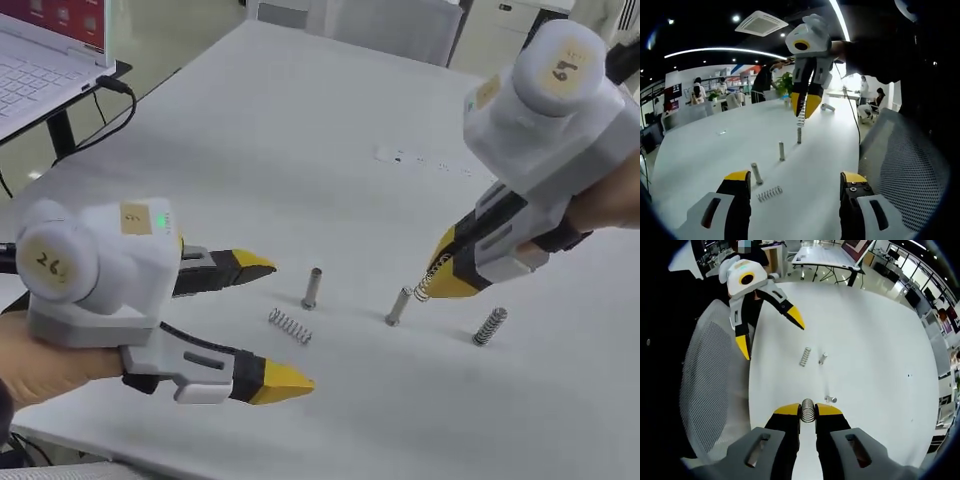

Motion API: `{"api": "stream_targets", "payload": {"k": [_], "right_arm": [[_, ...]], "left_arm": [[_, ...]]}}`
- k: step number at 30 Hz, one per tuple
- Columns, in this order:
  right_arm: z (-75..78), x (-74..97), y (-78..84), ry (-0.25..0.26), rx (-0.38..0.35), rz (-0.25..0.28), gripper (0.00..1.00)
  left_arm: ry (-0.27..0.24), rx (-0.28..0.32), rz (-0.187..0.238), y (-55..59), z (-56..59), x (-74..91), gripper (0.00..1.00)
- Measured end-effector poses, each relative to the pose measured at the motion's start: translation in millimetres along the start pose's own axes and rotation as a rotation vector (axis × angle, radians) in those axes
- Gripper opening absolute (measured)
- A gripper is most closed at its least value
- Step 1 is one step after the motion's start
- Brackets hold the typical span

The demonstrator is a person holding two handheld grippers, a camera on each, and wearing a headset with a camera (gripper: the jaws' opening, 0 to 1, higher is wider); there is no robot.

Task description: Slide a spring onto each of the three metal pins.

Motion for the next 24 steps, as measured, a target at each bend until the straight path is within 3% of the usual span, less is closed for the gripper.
{"api": "stream_targets", "payload": {"k": [24], "right_arm": [[37.2, -28.7, 11.9, 0.014, -0.016, -0.086, 0.09]], "left_arm": [[0.0, 0.005, -0.003, 4.8, 2.7, 1.9, 0.72]]}}
Point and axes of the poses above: the centre of the closed fingertips' face, and the gripper's own axes: x roughly backward along the fingers, z roughly to its right, y roughly out of its underside, the point moved 9 cm from there along x, roughly backward along the fingers, and after that the axes turned 15 degrees about x, right-handed, at the moved point
